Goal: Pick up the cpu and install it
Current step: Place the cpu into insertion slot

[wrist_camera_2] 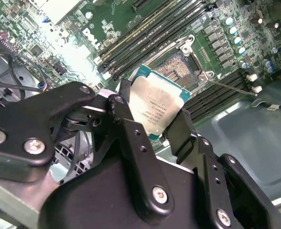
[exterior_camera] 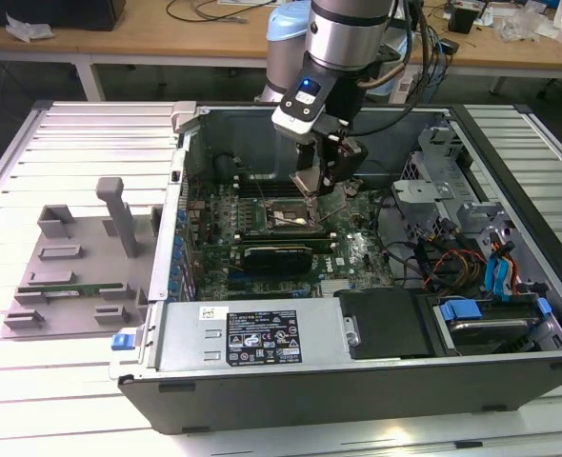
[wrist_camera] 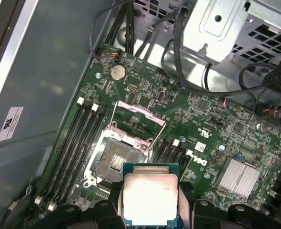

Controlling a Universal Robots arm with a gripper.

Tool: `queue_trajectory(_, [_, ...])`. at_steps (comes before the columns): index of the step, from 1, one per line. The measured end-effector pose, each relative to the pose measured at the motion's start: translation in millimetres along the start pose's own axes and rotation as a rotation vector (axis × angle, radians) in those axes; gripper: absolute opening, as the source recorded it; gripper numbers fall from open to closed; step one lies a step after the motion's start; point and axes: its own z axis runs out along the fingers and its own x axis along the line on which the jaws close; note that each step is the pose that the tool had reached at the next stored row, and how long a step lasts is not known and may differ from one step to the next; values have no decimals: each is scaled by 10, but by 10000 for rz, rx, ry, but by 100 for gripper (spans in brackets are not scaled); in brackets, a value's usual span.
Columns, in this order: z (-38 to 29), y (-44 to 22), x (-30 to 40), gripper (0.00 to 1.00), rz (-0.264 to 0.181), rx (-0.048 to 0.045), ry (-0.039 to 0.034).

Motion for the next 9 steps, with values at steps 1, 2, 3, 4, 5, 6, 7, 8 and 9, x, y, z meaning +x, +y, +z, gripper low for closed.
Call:
queue_trajectory(1, [0, 0, 0, 55, 101, -2, 3])
queue_trajectory(2, [1, 0, 0, 55, 306, -5, 10])
queue_trajectory(3, [1, 0, 0, 55, 472, -6, 16])
queue_trajectory(4, [1, 0, 0, 55, 638, -9, 21])
queue_trajectory(5, [1, 0, 0, 55, 761, -11, 25])
queue_trajectory(6, [2, 0, 0, 55, 850, -11, 28])
queue_trajectory(7, [2, 0, 0, 55, 975, -14, 32])
queue_trajectory(8, [2, 0, 0, 55, 1059, -15, 35])
queue_trajectory(9, [2, 0, 0, 55, 1203, -16, 39])
